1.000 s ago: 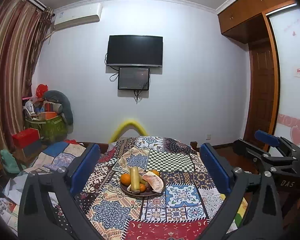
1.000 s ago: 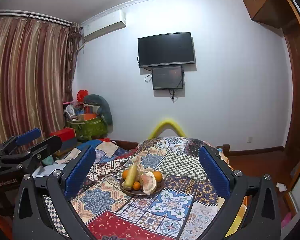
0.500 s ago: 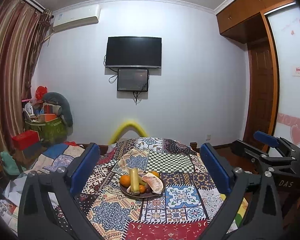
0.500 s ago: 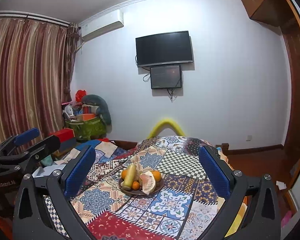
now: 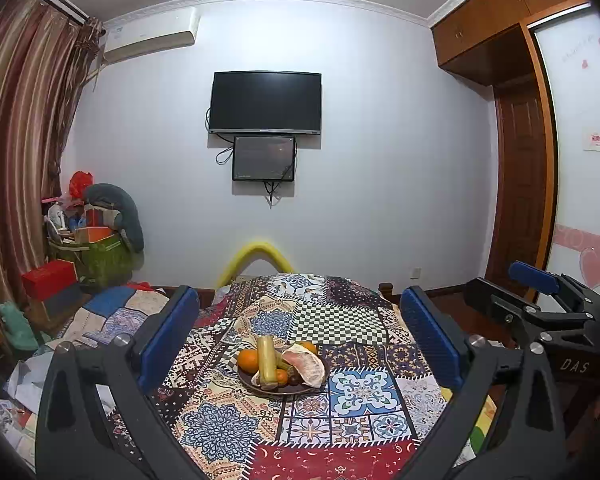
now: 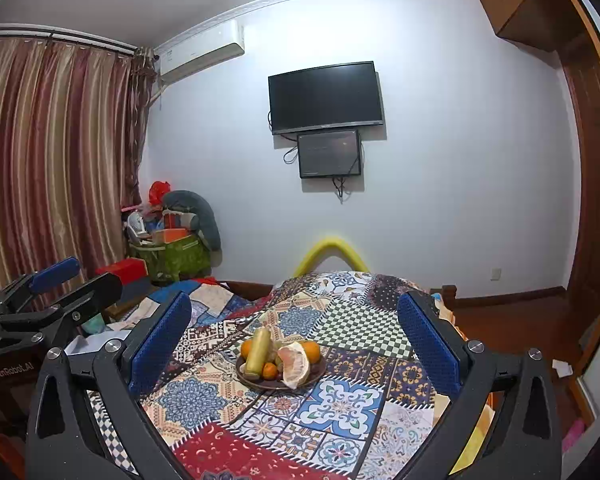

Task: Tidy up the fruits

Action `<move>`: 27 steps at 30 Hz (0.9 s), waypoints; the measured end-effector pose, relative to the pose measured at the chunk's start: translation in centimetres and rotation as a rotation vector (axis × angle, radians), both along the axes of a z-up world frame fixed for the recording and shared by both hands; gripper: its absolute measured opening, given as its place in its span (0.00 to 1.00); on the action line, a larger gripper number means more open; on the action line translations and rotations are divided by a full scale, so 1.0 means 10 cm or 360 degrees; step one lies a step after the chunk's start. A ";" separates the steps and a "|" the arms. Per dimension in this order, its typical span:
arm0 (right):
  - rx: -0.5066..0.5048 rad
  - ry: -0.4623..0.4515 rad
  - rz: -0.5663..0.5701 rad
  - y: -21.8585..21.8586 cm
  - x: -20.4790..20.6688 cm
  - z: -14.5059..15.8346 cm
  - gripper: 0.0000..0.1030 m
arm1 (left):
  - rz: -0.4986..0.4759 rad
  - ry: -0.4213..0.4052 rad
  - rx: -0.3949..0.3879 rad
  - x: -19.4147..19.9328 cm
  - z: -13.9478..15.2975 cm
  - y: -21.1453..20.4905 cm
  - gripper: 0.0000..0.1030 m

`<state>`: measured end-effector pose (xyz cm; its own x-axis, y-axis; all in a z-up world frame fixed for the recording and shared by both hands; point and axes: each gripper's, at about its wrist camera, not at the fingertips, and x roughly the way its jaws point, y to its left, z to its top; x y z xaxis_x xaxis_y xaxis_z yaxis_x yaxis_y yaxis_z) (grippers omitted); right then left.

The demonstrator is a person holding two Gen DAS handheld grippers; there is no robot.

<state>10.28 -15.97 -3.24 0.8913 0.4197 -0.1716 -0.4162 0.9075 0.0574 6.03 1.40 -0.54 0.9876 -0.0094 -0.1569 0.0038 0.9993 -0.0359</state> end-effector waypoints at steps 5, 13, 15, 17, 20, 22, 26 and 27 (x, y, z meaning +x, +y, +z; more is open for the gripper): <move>0.0003 0.0000 -0.0004 0.00 -0.01 0.00 1.00 | -0.0002 0.0001 -0.0002 0.01 0.00 0.00 0.99; 0.0004 -0.0002 -0.0005 0.00 -0.02 0.01 1.00 | -0.0006 0.0007 -0.0005 0.01 0.00 0.00 0.99; 0.0004 -0.0001 -0.0005 0.00 -0.02 0.00 1.00 | -0.0016 0.0010 -0.0009 0.02 -0.01 0.01 0.99; 0.0003 -0.0001 -0.0004 0.00 -0.02 0.01 1.00 | -0.0017 0.0010 -0.0011 0.02 -0.02 0.01 0.99; 0.0003 0.0000 -0.0006 0.00 -0.02 0.00 1.00 | -0.0032 0.0014 -0.0012 0.02 -0.02 0.00 0.99; 0.0006 0.0000 -0.0005 0.00 -0.02 0.01 1.00 | -0.0036 0.0017 -0.0007 0.03 -0.02 -0.01 0.99; 0.0001 -0.0002 -0.0007 0.00 -0.02 0.01 1.00 | -0.0043 0.0022 0.0002 0.03 -0.02 -0.02 0.99; 0.0000 0.0000 -0.0008 0.00 -0.02 0.01 1.00 | -0.0047 0.0022 0.0002 0.03 -0.02 -0.02 0.99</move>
